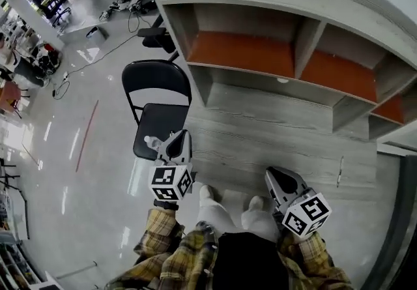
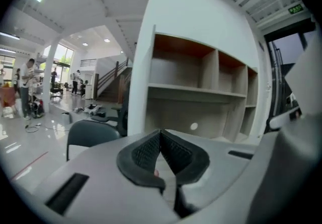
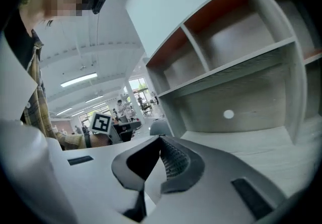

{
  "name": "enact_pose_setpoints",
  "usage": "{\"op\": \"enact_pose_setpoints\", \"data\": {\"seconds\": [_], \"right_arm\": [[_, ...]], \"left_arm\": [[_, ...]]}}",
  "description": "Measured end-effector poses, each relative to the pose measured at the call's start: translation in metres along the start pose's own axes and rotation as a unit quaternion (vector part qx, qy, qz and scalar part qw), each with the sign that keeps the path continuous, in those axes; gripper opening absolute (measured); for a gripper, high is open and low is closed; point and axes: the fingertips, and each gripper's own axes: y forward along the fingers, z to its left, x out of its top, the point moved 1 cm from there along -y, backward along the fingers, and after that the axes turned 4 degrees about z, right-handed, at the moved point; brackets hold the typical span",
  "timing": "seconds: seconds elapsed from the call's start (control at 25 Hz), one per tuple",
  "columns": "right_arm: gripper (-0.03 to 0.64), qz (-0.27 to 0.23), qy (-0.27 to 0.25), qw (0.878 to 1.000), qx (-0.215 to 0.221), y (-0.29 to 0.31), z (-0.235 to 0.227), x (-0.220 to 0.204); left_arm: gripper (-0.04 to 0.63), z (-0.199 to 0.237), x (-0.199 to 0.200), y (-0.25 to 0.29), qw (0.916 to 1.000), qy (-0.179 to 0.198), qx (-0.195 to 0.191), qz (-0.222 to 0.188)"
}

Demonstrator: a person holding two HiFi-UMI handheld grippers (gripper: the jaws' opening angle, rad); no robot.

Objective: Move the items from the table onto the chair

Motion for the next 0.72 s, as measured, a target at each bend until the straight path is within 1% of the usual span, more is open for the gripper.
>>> {"op": "enact_pose_setpoints", "data": {"seconds": [0.04, 0.12, 0.24, 0.32, 0.48, 0.6, 0.72], "right_arm": [[0.018, -0.007, 0.004, 1.0, -0.021, -0.018, -0.013, -0.001], [0.018, -0.021, 0.014, 0.998, -0.062, -0.055, -0.039, -0.003], [0.018, -0.039, 0.02, 0.992, -0.121, -0.104, -0.075, -0.006], [0.018, -0.049, 0.023, 0.986, -0.157, -0.132, -0.1, -0.009], [0.018, -0.052, 0.04, 0.973, -0.222, -0.185, -0.147, -0.03], [0.02, -0.027, 0.047, 0.963, -0.264, -0.214, -0.183, -0.054], [0.02, 0.013, 0.048, 0.954, -0.297, -0.228, -0.22, -0.082]], "left_arm": [[0.006, -0.032, 0.012, 0.004, 0.9995, 0.007, -0.03, -0.009], [0.005, -0.096, 0.031, 0.007, 0.9956, 0.023, -0.089, -0.019], [0.005, -0.18, 0.049, 0.007, 0.985, 0.037, -0.167, -0.025], [0.005, -0.226, 0.051, 0.008, 0.9774, 0.039, -0.206, -0.025], [0.005, -0.301, 0.03, 0.013, 0.9649, 0.051, -0.257, 0.001], [0.005, -0.343, 0.017, 0.01, 0.956, 0.058, -0.287, 0.019], [0.005, -0.367, 0.006, 0.002, 0.95, 0.071, -0.302, 0.033]]}}
